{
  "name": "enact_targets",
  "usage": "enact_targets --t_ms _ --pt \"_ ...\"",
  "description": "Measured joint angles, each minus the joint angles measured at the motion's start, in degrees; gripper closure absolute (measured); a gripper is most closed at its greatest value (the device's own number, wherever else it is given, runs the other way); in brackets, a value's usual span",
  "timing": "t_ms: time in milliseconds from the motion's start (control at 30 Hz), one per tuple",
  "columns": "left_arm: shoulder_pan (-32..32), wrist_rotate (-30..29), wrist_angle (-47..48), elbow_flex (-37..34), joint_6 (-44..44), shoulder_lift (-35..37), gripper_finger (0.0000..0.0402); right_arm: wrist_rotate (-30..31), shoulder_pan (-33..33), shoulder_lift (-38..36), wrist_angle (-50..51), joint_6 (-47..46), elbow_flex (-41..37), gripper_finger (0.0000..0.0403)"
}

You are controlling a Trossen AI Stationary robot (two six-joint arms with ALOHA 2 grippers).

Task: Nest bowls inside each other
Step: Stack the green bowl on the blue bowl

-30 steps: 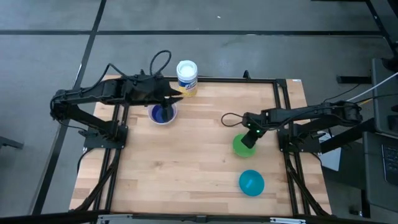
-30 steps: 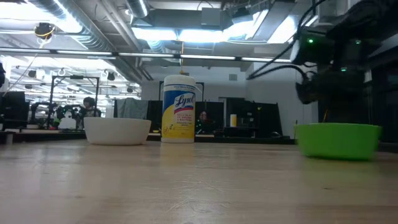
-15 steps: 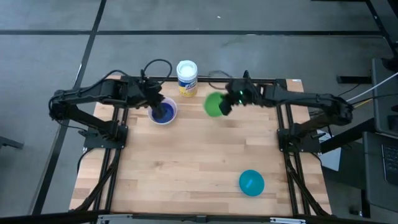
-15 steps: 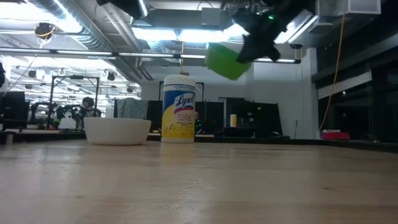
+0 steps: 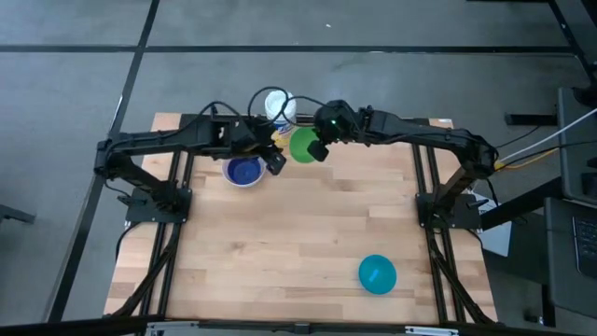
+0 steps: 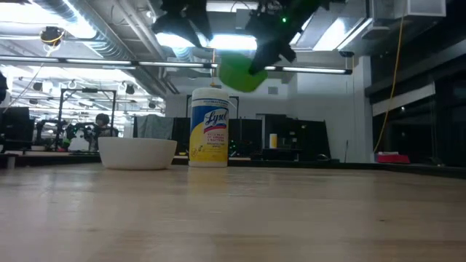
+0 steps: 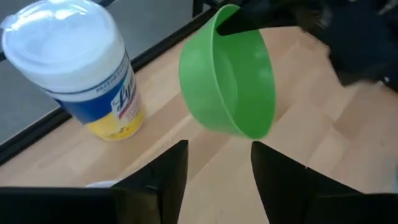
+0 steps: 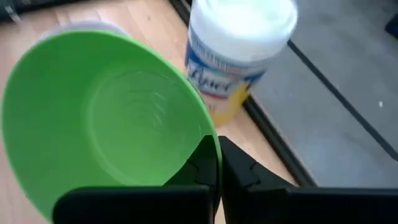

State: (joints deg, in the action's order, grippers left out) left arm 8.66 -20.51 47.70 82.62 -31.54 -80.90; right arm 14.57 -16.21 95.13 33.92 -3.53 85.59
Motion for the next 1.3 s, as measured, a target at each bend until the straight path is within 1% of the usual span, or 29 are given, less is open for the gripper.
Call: enact_targets --t_ms 100,200,333,467,567,667,833,933,1000,1100,1133,1200,1300 --pt "1.4 -0.1 -3.6 0.3 -0.1 -0.8 0.0233 -0.2 -0.2 0.0 -0.1 1.1 2.6 0.0401" --pt "3.1 -0.1 -6.5 0.3 -0.2 -1.0 0.0247 -0.4 -0.7 0.0 -0.2 1.6 4.0 0.0401" --pt "5.0 0.0 -9.3 0.3 -0.3 -0.9 0.0267 -1.3 -1.3 0.0 0.0 2.4 4.2 0.0401" --pt "6.4 1.5 -10.5 0.3 -0.3 -1.1 0.0282 -1.9 -1.4 0.0 -0.2 2.9 4.2 0.0401" --pt "6.9 2.8 -11.2 0.3 -0.5 -1.6 0.0287 -2.2 -1.4 0.0 -0.8 3.0 4.2 0.0401" --pt "6.7 4.1 -13.8 0.4 -0.6 -2.1 0.0287 -3.4 -1.5 0.0 -1.1 2.9 4.2 0.0401" --pt "6.1 3.1 -12.5 0.7 -1.5 -2.8 0.0288 -3.7 -1.5 0.0 -1.3 3.2 4.2 0.0401" --pt "6.6 2.6 -10.7 0.8 -3.3 -3.6 0.0296 -3.9 -1.5 0.0 -1.4 3.3 4.2 0.0401" --pt "6.8 2.5 -9.5 0.8 -4.9 -3.9 0.0313 -4.5 -1.3 0.2 -1.4 3.1 4.1 0.0401" --pt "6.9 1.7 -8.6 0.8 -4.9 -4.3 0.0371 -4.3 -0.9 0.2 -1.1 2.9 4.1 0.0402" --pt "6.9 1.0 -8.4 0.8 -4.6 -4.3 0.0382 -4.3 -0.6 0.2 -1.1 2.9 4.1 0.0402" --pt "7.0 0.4 -8.2 0.7 -4.4 -4.3 0.0390 -4.7 -0.1 0.2 -1.2 3.2 4.6 0.0402" --pt "6.8 -1.7 -7.5 0.7 -3.9 -4.0 0.0395 -8.4 0.6 0.2 -1.2 5.6 6.2 0.0394"
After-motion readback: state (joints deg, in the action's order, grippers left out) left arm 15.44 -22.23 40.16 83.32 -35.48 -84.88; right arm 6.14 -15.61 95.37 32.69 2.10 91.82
